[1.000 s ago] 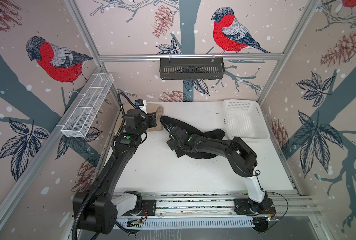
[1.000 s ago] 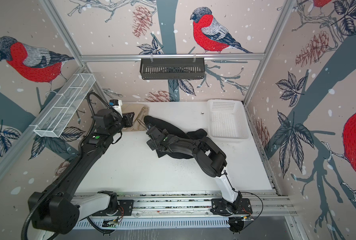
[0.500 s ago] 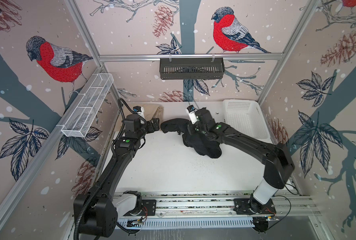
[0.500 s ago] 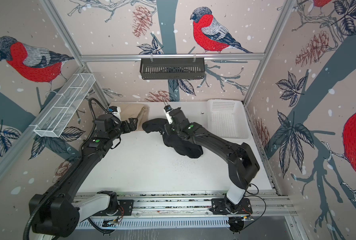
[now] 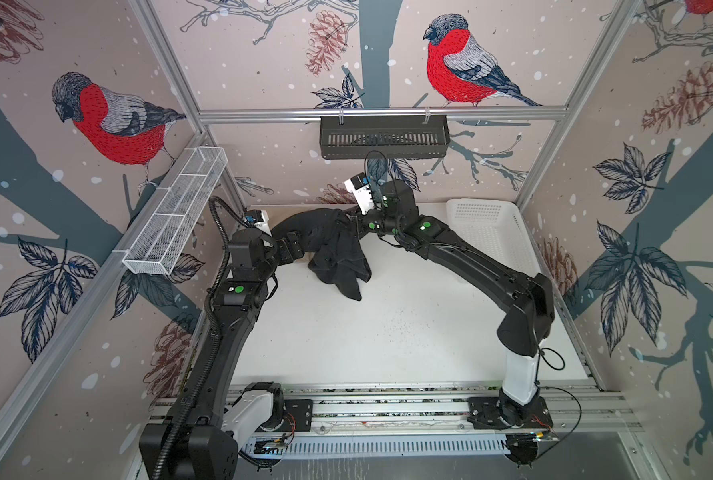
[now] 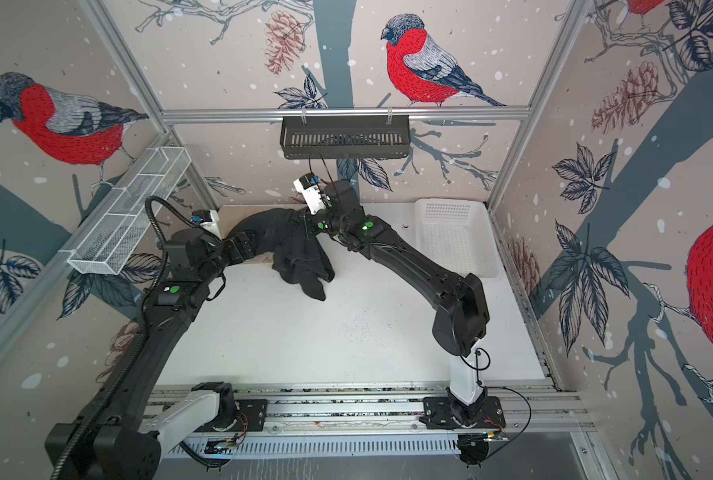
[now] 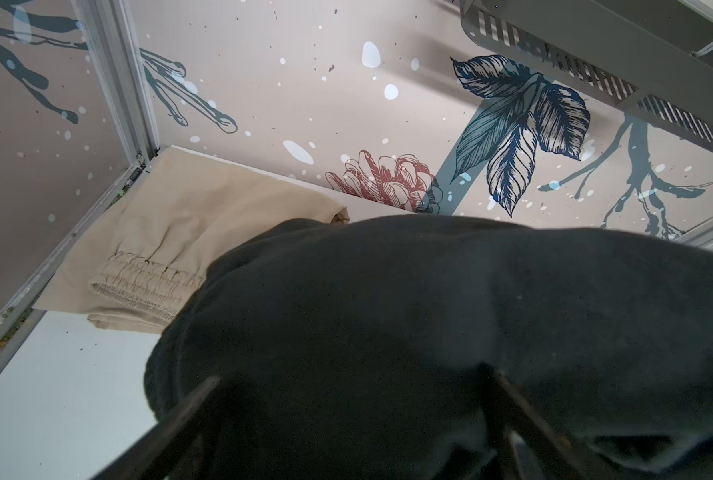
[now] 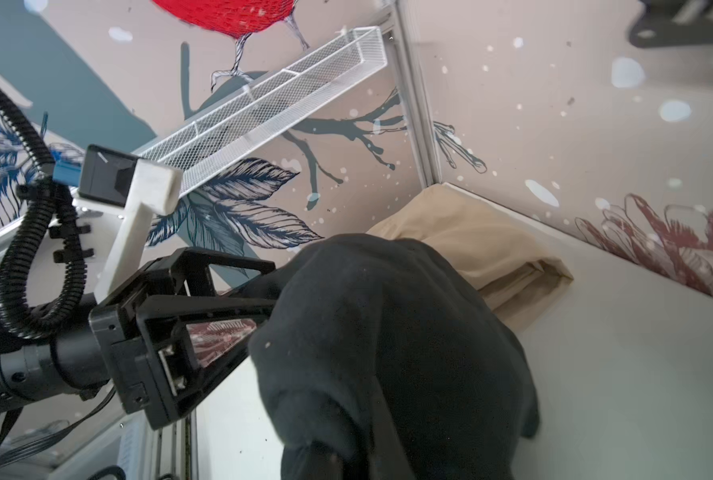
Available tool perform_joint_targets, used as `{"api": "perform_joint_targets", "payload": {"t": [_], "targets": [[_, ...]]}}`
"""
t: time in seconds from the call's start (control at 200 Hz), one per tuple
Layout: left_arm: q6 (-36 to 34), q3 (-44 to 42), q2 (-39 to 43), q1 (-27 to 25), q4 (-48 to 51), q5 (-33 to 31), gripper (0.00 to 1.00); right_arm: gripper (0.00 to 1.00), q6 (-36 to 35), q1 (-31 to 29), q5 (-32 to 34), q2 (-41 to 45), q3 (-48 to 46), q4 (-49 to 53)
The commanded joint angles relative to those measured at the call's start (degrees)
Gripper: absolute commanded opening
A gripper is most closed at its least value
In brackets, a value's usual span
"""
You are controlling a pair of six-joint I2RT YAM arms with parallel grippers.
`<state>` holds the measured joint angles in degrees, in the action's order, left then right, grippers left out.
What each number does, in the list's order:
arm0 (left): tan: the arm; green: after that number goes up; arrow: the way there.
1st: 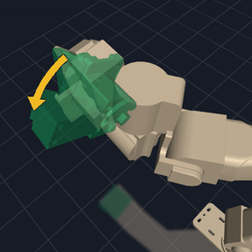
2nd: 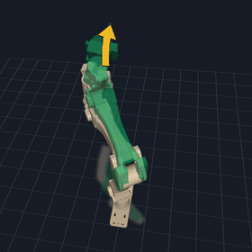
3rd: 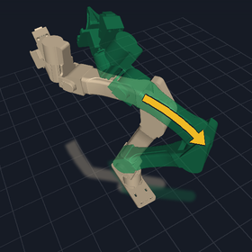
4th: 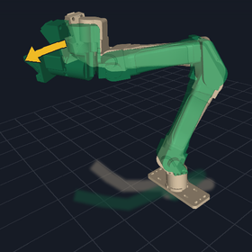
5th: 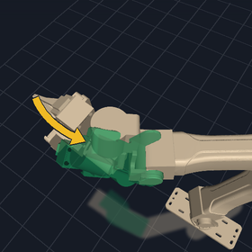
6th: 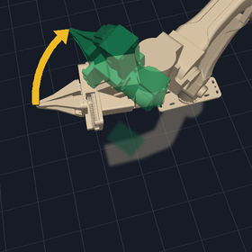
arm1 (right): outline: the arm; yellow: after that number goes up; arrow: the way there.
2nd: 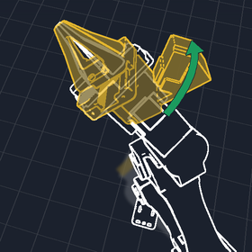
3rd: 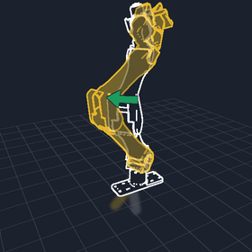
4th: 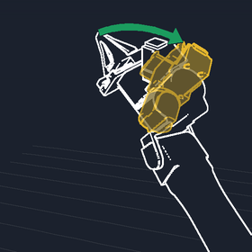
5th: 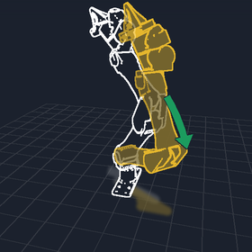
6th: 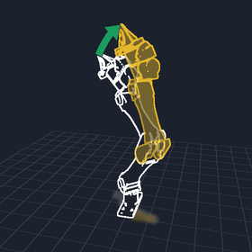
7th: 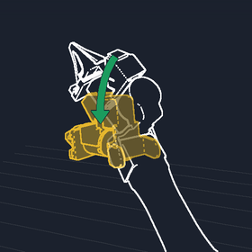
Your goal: Fold and stack the shorts
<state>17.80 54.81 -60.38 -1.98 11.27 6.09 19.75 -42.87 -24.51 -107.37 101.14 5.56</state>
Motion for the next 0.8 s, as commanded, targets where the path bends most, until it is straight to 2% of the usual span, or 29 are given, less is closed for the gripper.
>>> {"api": "perform_joint_targets", "payload": {"t": [0.0, 0.14, 0.24, 0.345, 0.44, 0.475, 0.555, 0.65, 0.795], "targets": [[-0.6, 0.0, -1.0, 0.1, 0.4, 1.9, 0.97, 0.01, 7.0, 4.0, 0.5, 6.6, -13.3, -7.1], [0.0, -1.4, -4.1, 0.1, -3.9, 10.3, 0.97, 0.04, 11.1, 8.4, 2.5, 15.3, -35.9, -11.7], [0.5, -1.9, -6.0, -0.2, -4.6, 13.2, 0.97, 0.26, 11.6, 9.8, 4.3, 20.7, -47.5, -11.3], [0.6, -2.8, -6.9, -1.1, -4.0, 12.1, 0.97, 0.53, 7.1, 9.8, 7.7, 26.0, -51.8, -4.7], [1.6, -4.7, -7.1, -1.6, -4.8, 12.6, 0.97, 0.77, -1.5, 8.3, 14.7, 29.2, -49.9, 2.4], [1.9, -5.4, -7.1, -1.8, -5.1, 13.0, 0.97, 0.82, -5.0, 7.5, 17.7, 29.3, -47.7, 5.2], [2.5, -6.6, -7.0, -1.8, -5.0, 12.6, 0.97, 0.85, -12.7, 5.6, 21.3, 27.2, -41.5, 9.6], [3.6, -8.1, -6.4, -1.8, -5.4, 12.8, 0.97, 0.87, -22.0, 1.7, 20.4, 21.4, -32.9, 11.5], [4.9, -9.5, -4.8, -2.0, -5.2, 13.5, 0.97, 0.88, -31.9, -2.7, 23.5, 7.4, -16.0, 16.7]]}}
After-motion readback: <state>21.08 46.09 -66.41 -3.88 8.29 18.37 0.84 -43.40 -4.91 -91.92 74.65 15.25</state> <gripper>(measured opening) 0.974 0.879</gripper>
